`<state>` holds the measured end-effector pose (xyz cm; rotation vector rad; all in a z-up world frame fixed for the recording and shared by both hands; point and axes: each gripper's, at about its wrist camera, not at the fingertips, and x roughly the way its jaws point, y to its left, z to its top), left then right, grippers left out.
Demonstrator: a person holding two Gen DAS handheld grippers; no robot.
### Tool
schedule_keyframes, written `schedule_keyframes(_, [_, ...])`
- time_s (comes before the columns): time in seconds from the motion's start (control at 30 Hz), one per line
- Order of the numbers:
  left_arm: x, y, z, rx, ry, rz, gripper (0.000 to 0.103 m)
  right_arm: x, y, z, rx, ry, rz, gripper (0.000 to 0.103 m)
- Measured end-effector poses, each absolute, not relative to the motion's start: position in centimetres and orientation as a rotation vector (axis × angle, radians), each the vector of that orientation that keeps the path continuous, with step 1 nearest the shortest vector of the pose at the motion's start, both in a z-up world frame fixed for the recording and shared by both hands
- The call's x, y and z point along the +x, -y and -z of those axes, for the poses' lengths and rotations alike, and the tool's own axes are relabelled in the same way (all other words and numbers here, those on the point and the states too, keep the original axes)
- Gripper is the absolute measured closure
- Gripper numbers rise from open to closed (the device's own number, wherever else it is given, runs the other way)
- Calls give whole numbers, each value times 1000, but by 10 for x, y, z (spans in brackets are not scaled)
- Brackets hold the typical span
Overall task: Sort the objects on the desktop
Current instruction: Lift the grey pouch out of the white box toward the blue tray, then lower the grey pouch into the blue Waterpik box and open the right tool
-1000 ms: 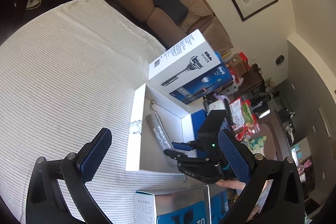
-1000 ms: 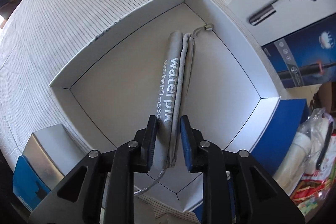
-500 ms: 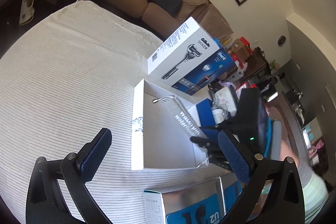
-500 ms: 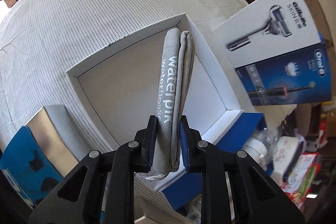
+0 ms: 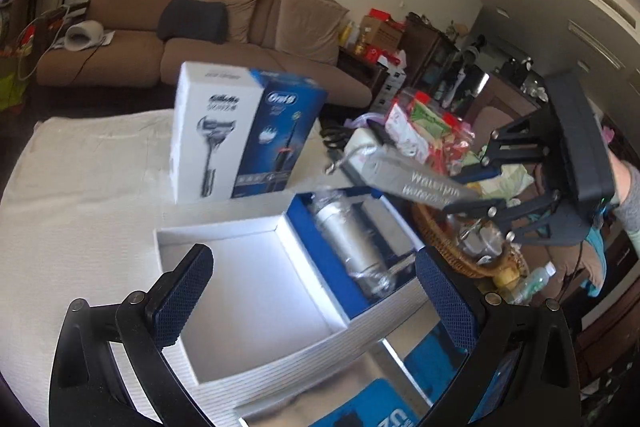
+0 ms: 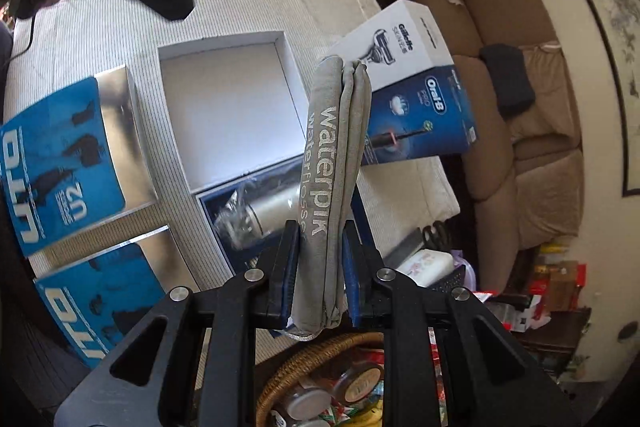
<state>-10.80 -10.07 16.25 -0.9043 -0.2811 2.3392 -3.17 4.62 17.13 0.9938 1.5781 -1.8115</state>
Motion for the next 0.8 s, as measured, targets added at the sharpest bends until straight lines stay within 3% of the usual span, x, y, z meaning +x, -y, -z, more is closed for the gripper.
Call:
schedule_keyframes(0.2, [-181,37,-172,-1034,342,-2256,0,-49,-91,-135,937,-1602,1725,83])
schedule_keyframes(0.43, [-255,-18,-93,-1388,264,-2149,0,-45,-119,-119,800,-1591,1702,83])
schedule_keyframes(0.67, [-258,-20,-54,-1495,210,-2112,0,-82,-128,-91,776,-1605,1708,83])
schedule_keyframes(0.8, [-269,-4,-50,-1493,305,-2149,0,-101,-131,-79,779,-1608,1716,84])
